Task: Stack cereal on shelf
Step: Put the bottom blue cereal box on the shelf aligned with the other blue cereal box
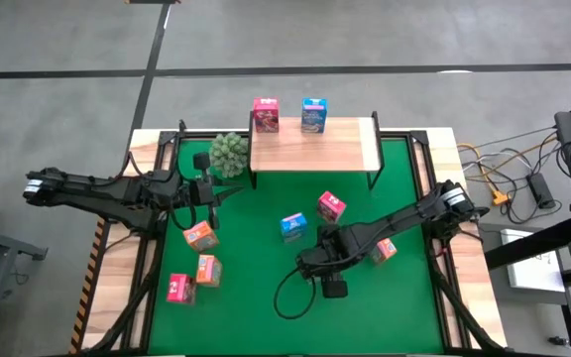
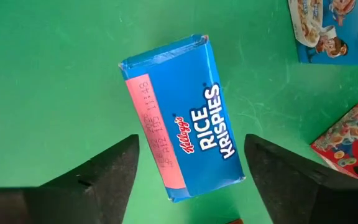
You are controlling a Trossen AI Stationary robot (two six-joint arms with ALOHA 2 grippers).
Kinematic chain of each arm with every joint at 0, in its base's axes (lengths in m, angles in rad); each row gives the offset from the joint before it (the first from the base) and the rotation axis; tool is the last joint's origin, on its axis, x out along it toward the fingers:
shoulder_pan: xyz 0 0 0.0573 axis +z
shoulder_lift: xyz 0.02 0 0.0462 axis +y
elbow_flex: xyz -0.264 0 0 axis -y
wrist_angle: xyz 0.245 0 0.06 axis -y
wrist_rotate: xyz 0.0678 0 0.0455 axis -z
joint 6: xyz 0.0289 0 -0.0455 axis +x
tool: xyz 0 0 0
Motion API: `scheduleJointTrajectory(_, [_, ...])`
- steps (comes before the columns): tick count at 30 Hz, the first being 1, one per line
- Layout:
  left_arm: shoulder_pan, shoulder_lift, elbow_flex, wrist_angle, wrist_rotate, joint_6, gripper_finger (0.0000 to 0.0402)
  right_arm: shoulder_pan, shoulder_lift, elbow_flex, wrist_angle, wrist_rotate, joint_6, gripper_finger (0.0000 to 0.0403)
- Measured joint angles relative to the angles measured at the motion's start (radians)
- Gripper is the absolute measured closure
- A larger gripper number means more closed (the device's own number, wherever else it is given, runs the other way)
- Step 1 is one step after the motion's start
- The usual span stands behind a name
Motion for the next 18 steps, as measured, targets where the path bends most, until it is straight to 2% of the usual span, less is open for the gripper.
scheduleJointTrajectory(10, [0.0, 0.0, 0.0, -0.008, 0.0, -0.018, 0.0387, 0.0, 0.0, -0.001, 0.026, 0.0, -0.002, 0.0208])
scheduleJointTrajectory(18, [0.0, 0.0, 0.0, -0.008, 0.0, -0.021, 0.0387, -0.001, -0.011, 0.006, 0.018, -0.018, 0.011, 0.024])
